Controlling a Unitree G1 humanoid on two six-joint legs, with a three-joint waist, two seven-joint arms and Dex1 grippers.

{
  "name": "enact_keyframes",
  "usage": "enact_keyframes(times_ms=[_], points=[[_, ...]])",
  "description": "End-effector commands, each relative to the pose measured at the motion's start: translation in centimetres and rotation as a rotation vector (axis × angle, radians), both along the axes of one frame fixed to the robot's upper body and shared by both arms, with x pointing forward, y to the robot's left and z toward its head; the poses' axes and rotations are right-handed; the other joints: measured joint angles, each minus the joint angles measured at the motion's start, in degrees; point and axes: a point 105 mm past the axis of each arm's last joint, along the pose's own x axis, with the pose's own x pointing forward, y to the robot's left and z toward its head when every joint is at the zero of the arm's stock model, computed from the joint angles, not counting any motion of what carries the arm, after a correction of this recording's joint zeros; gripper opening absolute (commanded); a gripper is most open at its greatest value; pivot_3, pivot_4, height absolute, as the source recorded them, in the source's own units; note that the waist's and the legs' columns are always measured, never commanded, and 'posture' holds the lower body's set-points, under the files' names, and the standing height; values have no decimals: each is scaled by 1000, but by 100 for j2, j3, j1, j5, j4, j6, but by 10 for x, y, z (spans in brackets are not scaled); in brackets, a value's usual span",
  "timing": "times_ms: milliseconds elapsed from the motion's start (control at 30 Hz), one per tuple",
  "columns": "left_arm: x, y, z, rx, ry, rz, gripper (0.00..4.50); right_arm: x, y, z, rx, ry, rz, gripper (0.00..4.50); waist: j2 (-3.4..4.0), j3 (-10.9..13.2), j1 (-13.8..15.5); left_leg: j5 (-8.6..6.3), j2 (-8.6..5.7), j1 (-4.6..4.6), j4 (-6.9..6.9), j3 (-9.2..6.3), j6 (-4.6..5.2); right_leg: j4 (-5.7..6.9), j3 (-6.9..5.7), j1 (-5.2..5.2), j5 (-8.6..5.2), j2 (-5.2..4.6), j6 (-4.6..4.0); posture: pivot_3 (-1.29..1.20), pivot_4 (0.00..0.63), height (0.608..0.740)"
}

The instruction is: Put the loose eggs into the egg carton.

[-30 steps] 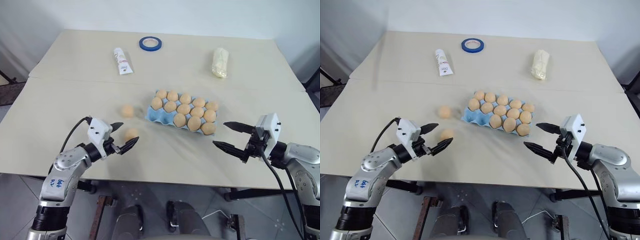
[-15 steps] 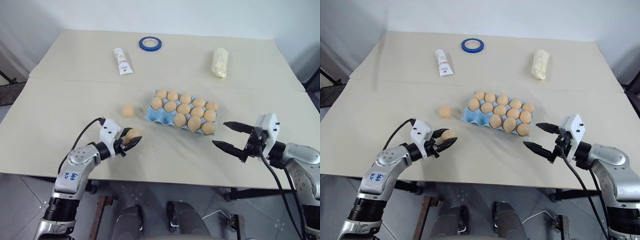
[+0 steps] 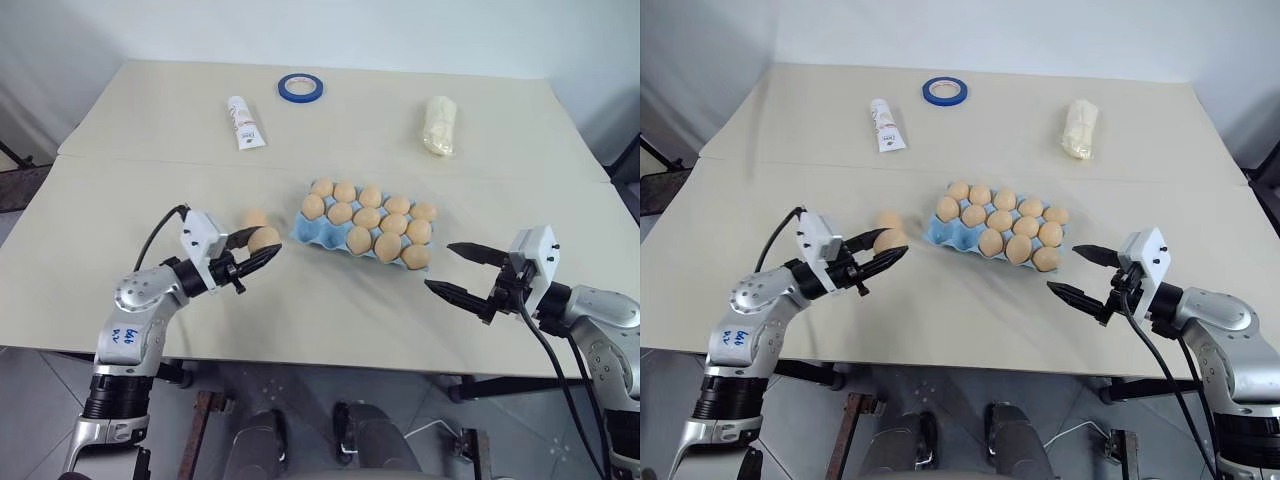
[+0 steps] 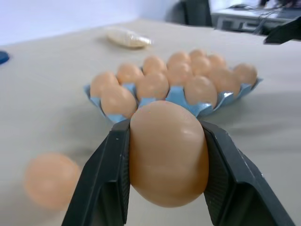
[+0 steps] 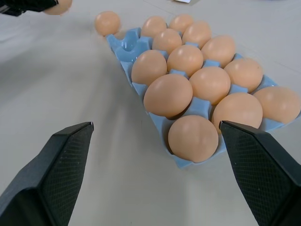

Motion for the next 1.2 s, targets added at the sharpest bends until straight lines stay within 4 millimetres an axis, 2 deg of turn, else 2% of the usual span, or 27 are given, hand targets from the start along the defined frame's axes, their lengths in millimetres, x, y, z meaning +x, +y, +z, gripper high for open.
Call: enact_keyframes(times_ms=[33, 100, 200, 333, 467, 700, 1000, 1200], points=[[8, 10, 26, 20, -76, -52, 1638, 1, 0, 10, 6, -49, -2, 4500, 0, 0, 1, 0, 0, -1, 3, -1, 0, 0, -1, 0, 0, 0, 0, 0, 150, 740], [19, 12, 33, 55, -80, -67, 1638, 1, -1, 10, 7, -55, -5, 4500, 0, 0, 3, 0, 0, -2, 6, -2, 1, 1, -2, 1, 1, 0, 1, 0, 150, 740], [33, 5, 44, 65, -114, -101, 1638, 1, -1, 11, 10, -63, -7, 4500, 0, 0, 6, -1, -3, -2, 8, -1, 4, 0, -2, 4, 2, -2, 4, 0, 150, 740], [47, -19, 52, 40, -133, -173, 1638, -1, -1, 14, 33, -89, -5, 4500, 0, 0, 11, -5, -4, -8, 12, 1, 10, -4, -3, 3, 3, -2, 11, 0, 150, 740], [51, -52, 44, 27, -103, -295, 1638, -9, -1, 21, 89, -129, 12, 4500, -1, 0, 17, -5, -4, -13, 16, 0, 9, -5, -5, 1, 2, 0, 14, 0, 150, 740], [57, -87, 30, 36, -53, -388, 1638, -23, -1, 22, 118, -142, 10, 4500, -1, 1, -8, -4, -3, -10, 18, 2, 5, 2, -1, -1, 1, 5, 16, 0, 150, 740], [70, -108, 16, 74, -2, -347, 1638, -29, -5, 16, 108, -132, -48, 4500, -1, 1, 5, -3, -7, -9, 21, 1, 6, 5, 0, 0, 1, 3, 17, 0, 150, 740], [72, -113, 13, 85, -2, -333, 1638, -31, -6, 23, 154, -173, -44, 4500, -1, 1, 3, -4, -5, -9, 20, 1, 5, 6, -1, -1, 1, 4, 17, 0, 150, 740]])
